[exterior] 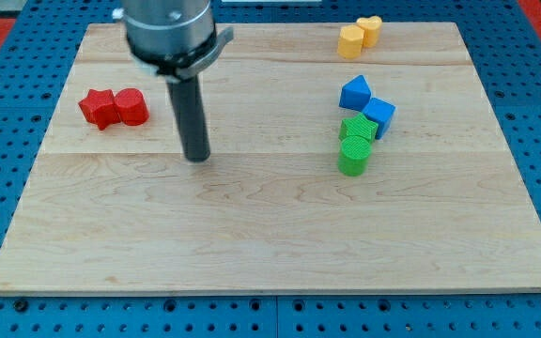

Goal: Push the red star to the top of the red circle

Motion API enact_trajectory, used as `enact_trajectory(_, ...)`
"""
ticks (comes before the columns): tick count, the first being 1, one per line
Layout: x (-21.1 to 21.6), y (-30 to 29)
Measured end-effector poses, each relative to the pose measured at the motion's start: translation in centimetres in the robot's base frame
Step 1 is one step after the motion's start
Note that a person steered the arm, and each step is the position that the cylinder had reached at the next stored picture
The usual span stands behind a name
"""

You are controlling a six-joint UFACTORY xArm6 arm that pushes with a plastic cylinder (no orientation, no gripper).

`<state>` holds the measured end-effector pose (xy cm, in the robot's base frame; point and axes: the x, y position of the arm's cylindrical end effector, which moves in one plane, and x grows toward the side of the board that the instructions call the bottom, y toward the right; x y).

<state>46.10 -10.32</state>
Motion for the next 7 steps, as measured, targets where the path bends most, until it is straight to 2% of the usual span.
enact_trajectory(1, 0.7, -2.3)
enact_trajectory(4, -5.8, -5.6)
enact_trajectory(5, -5.6, -5.9)
enact_trajectory(6, -5.3, -12.5)
enact_trajectory(7, -7.0, -15.0)
